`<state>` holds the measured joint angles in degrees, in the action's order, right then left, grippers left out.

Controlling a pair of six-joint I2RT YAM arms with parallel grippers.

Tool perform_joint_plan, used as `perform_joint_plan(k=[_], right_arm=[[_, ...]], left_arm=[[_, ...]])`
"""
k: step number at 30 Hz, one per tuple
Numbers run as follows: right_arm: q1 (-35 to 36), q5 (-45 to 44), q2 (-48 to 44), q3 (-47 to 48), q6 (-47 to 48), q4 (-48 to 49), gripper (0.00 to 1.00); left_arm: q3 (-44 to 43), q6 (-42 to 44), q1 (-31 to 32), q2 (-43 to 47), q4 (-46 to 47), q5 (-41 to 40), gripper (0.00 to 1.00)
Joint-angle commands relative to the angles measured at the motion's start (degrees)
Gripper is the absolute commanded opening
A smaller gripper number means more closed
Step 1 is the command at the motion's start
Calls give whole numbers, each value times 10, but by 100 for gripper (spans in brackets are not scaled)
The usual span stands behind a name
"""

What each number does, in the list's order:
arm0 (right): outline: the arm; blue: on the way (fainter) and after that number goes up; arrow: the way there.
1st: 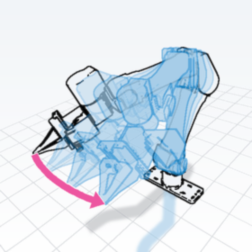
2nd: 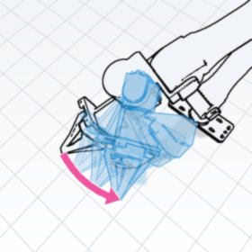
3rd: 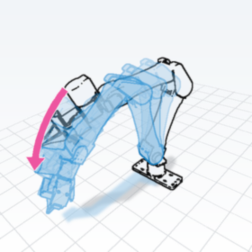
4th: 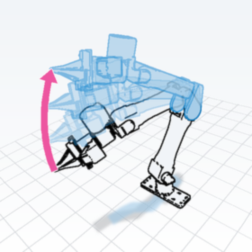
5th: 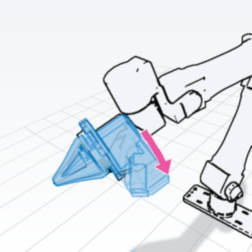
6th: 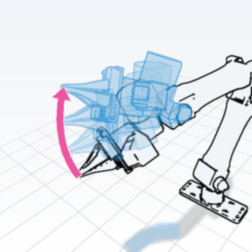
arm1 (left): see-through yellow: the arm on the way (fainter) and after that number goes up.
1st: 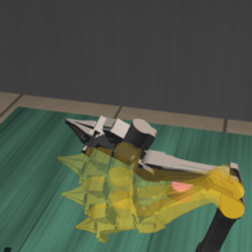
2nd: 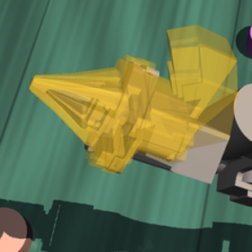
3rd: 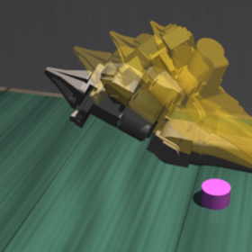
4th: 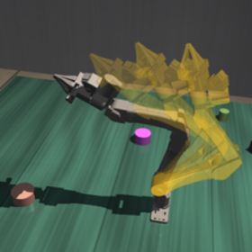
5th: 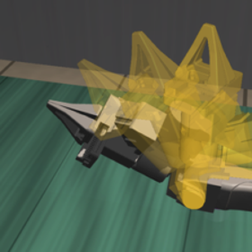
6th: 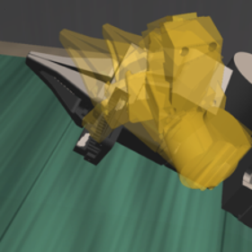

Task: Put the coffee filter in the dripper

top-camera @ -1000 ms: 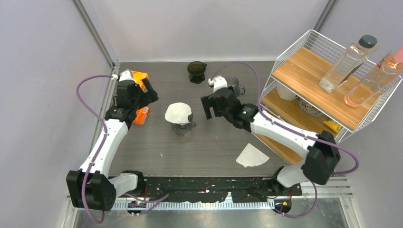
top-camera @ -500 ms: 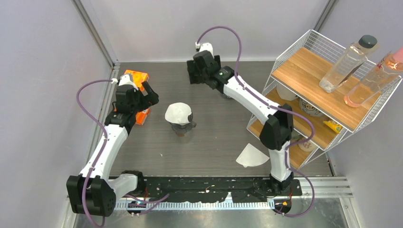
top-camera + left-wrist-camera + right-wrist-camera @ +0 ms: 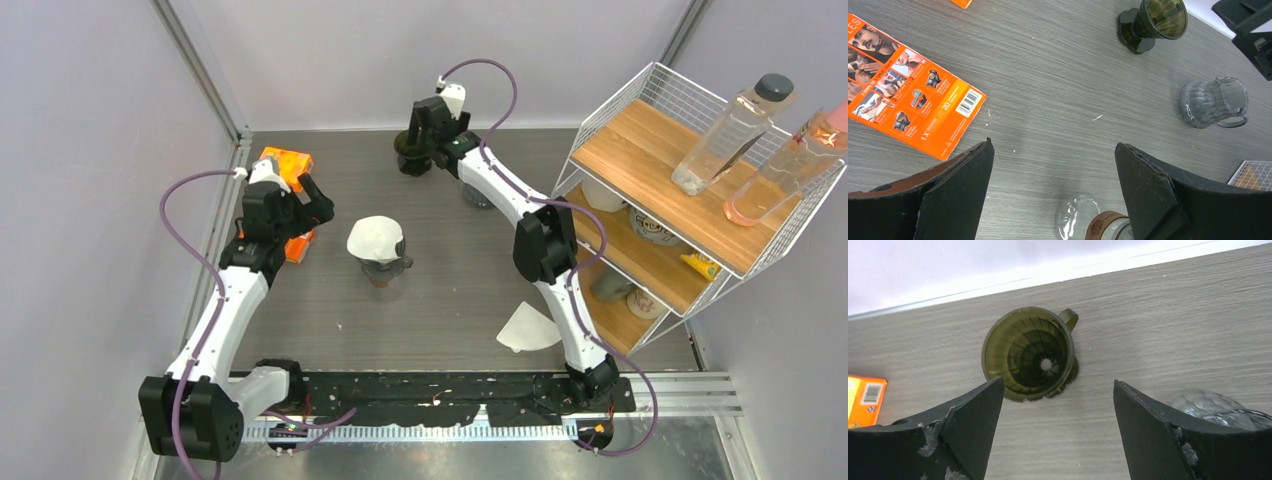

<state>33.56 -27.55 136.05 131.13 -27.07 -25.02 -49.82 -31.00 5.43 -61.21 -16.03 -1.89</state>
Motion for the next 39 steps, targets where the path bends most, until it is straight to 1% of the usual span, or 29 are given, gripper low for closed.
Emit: perform_joint_plan(k=[1,4,8,15,19,22,26,31,36,38,39], right_arm=[[4,-31,19,17,-56,110,86],[3,-35,49,26,-104,124,83],[1,-42,70,32,-143,127,79],[-1,-39,81,27,-161,116,77],[-1,-33,85,14,-194,113,71],[-2,-26,90,13,-209,116,66],[-4,-25,96,8,-235,115,64],[-7,-13,109,12,-265,115,55],[-7,-14,118,18,-288,106,54],[-8,-16,121,21,-292,106,52],[-8,-16,121,21,-294,105,49]], left_arm=[[4,5,-4,17,36,9,100],[5,5,-4,18,35,5,100],[8,6,-5,22,35,-2,100],[5,6,-5,22,31,-6,100],[5,5,-5,27,28,-7,99],[5,4,-6,34,20,-22,99],[3,5,-5,52,5,-44,99],[14,2,-6,75,9,-50,100],[22,-1,-5,100,4,-64,100],[26,0,-6,107,7,-68,100],[28,-2,-6,110,8,-70,99]])
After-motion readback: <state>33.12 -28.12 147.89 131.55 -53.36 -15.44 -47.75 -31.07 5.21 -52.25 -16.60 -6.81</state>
